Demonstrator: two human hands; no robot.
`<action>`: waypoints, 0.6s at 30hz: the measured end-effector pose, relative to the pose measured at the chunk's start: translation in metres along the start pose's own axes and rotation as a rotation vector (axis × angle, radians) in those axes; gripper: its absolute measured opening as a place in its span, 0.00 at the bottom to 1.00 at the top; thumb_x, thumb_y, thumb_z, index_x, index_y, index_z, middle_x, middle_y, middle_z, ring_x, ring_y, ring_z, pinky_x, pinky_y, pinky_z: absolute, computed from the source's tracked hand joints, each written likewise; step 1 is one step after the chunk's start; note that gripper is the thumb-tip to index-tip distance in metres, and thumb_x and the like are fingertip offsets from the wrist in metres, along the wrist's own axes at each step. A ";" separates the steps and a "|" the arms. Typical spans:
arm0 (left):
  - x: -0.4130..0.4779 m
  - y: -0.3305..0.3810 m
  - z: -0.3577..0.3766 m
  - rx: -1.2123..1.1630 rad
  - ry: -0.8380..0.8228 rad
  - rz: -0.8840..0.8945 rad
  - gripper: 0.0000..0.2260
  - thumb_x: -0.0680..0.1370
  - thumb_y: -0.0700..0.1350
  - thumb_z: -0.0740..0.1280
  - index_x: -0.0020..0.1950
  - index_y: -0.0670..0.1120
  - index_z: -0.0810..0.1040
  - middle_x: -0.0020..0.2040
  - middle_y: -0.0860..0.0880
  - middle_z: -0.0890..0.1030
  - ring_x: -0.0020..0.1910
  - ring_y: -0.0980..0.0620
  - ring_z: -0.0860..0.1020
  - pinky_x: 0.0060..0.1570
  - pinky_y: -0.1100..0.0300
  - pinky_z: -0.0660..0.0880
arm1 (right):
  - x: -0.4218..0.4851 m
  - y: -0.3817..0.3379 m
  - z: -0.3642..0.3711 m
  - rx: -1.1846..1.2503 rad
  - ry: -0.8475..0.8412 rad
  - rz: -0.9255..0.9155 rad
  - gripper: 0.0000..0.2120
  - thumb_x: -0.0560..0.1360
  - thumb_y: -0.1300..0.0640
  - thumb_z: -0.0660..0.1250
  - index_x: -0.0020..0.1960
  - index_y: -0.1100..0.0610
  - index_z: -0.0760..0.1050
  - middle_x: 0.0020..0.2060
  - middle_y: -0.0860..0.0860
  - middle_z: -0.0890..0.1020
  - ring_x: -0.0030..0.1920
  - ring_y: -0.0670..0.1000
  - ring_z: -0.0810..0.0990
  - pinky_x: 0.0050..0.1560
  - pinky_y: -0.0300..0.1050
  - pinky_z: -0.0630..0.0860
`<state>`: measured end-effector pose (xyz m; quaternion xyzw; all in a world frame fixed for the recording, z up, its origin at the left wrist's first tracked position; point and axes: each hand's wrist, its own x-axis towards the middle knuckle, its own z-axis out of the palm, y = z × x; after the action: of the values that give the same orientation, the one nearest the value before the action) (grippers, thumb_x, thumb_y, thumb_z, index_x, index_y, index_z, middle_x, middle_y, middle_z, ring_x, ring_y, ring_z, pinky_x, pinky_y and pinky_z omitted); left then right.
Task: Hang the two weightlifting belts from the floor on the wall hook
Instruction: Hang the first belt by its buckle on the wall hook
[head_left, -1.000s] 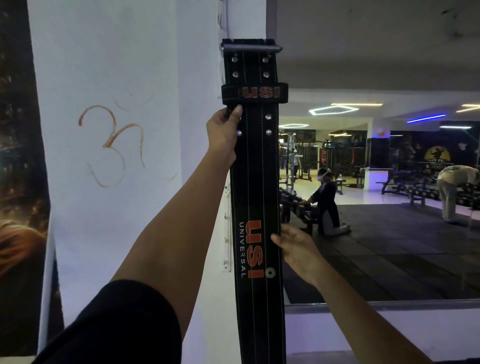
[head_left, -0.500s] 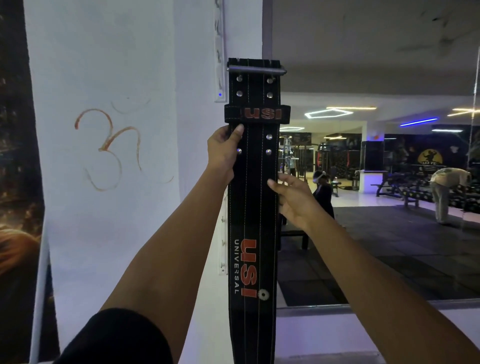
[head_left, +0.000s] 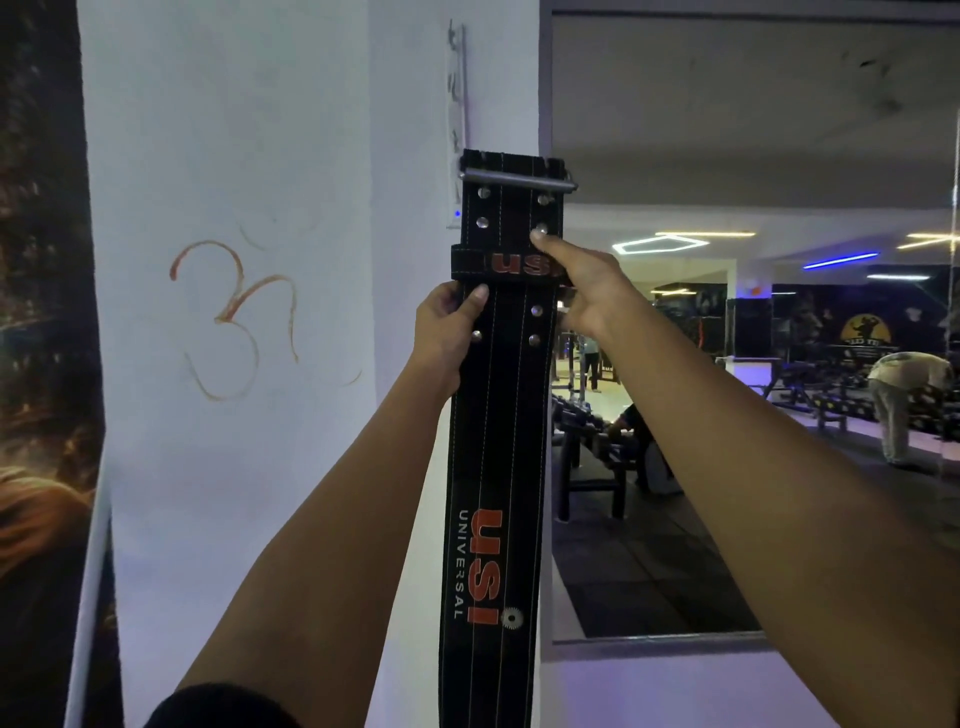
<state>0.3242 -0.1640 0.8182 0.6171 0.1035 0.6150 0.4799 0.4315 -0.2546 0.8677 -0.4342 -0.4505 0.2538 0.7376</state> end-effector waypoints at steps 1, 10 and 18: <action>0.000 -0.001 -0.003 0.008 0.003 -0.010 0.06 0.77 0.41 0.64 0.53 0.43 0.75 0.48 0.47 0.81 0.48 0.46 0.80 0.54 0.46 0.76 | 0.003 -0.003 0.001 -0.014 0.011 -0.020 0.21 0.66 0.53 0.76 0.56 0.60 0.78 0.55 0.58 0.83 0.55 0.60 0.81 0.54 0.64 0.78; -0.001 0.019 -0.021 -0.233 -0.001 -0.136 0.20 0.72 0.36 0.54 0.62 0.46 0.73 0.49 0.50 0.77 0.45 0.48 0.74 0.38 0.57 0.73 | 0.015 0.007 0.020 -0.025 0.121 -0.163 0.02 0.73 0.61 0.69 0.41 0.58 0.79 0.50 0.56 0.82 0.59 0.58 0.79 0.65 0.59 0.73; 0.021 0.048 -0.018 -0.121 -0.041 0.126 0.23 0.79 0.47 0.62 0.73 0.54 0.62 0.64 0.46 0.76 0.56 0.45 0.79 0.50 0.51 0.78 | 0.008 0.014 0.027 -0.034 0.148 -0.163 0.09 0.72 0.61 0.70 0.52 0.63 0.80 0.51 0.58 0.82 0.53 0.55 0.80 0.62 0.54 0.75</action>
<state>0.2915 -0.1654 0.8625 0.6048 0.0174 0.6363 0.4786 0.4112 -0.2300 0.8651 -0.4261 -0.4330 0.1523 0.7796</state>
